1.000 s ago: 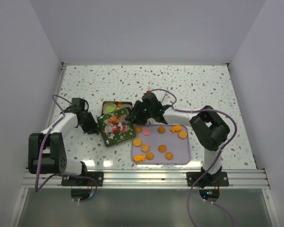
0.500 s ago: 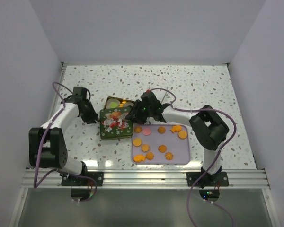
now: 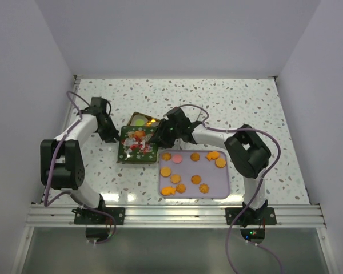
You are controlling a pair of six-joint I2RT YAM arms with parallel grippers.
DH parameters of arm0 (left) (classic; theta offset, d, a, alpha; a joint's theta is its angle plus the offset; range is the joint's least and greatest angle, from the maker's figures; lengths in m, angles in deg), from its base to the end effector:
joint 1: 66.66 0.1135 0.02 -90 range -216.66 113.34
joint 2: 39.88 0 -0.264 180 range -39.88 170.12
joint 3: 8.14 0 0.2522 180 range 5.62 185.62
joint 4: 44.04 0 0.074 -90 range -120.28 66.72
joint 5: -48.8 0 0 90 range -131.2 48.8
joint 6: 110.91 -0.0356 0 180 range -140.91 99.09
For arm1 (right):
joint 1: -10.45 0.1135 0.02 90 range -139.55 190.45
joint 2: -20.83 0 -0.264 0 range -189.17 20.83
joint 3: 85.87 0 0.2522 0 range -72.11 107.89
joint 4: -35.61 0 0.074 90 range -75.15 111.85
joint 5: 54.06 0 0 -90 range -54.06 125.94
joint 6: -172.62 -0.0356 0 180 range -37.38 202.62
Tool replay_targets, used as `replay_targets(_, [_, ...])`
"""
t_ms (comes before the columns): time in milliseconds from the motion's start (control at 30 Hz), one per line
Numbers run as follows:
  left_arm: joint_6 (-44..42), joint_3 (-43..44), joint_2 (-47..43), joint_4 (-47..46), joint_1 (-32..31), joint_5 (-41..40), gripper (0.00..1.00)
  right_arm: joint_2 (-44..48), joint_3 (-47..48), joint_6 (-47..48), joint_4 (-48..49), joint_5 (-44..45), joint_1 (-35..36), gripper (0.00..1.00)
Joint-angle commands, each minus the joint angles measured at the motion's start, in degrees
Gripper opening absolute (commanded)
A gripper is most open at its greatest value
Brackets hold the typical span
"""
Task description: Pack the cookies
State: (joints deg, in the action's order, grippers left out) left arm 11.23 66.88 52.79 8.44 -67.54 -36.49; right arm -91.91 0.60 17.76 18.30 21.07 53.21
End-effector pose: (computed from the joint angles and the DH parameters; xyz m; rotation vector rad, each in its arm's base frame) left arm 0.3098 -0.0077 0.1978 -0.7406 2.7227 -0.2517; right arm 0.3071 0.2964 0.1706 0.3611 2.6201 1.1174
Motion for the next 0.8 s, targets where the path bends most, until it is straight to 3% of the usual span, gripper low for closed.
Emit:
replay_targets(0, [0.47, 5.10, 2.08, -2.33, -2.19, 6.28, 0.27, -2.47, 3.05, 0.17, -0.05, -2.97, 1.97, 0.49])
replay_targets(367, [-1.20, 19.76, 12.61, 2.32, -5.18, 4.87, 0.27, -5.73, 5.60, -0.71, 0.21, -5.25, 1.09, 0.49])
replay_targets(767, [-0.85, 29.09, 20.09, 4.96, -10.54, 3.99, 0.27, -6.87, 6.66, -2.37, 1.00, -8.06, -1.98, 0.47])
